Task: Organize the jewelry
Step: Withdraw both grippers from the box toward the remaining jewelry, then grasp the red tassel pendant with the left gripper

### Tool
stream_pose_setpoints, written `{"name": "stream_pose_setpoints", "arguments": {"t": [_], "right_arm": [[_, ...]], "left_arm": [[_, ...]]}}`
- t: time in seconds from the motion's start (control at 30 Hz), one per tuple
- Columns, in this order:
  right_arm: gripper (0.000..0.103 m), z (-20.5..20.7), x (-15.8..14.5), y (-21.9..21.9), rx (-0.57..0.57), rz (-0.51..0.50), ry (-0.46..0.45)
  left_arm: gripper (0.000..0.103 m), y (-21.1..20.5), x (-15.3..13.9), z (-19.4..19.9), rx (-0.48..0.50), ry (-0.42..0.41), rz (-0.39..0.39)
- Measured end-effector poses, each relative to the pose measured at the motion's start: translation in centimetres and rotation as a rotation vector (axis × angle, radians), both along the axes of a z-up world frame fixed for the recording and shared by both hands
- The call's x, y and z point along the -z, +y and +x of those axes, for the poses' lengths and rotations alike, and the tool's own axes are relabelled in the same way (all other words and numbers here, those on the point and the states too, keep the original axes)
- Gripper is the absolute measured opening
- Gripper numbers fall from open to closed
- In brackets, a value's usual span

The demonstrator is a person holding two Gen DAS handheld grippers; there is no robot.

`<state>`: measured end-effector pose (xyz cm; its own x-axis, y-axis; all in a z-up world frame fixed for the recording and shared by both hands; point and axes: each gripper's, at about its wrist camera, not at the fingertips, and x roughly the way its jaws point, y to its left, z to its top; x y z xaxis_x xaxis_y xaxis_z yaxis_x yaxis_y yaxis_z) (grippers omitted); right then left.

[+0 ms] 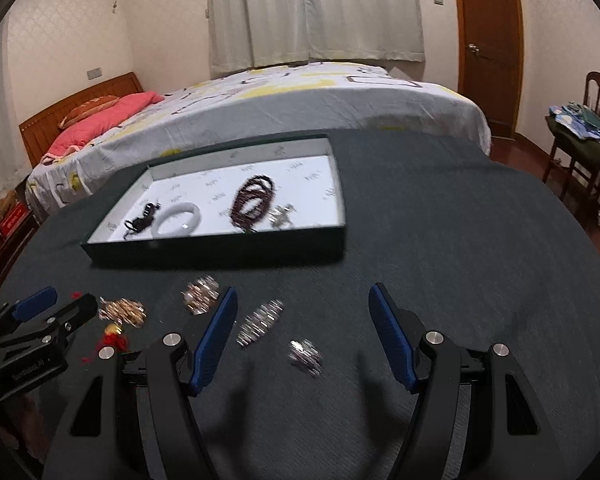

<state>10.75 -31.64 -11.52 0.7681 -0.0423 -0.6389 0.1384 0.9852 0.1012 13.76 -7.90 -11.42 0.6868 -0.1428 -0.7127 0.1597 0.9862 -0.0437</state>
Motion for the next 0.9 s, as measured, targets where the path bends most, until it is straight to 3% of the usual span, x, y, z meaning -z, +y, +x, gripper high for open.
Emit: {"name": "stream_pose_setpoints", "arguments": {"t": [0.27,0.47,0.73,0.9], "right_arm": [[0.066,-1.0,1.0,-2.0,0.045,0.036,0.014],[0.066,-0.9,1.2,-2.2,0.041,0.053,0.014],[0.066,-1.0,1.5,-2.0,0.035,0.055,0.021],[0.066,-1.0,1.6,-1.6,0.030,0.048,0.025]], "left_arm": [[0.076,-1.4,2.5,0.0,0.003,0.057,0.034],[0.063,-1.6,3.1,0.4,0.012,0.101,0.025],[0.026,-1.0,3.0,-0.1,0.033,0.091,0.020],[0.015,-0.7,3.0,-0.8,0.065,0.084,0.021]]}}
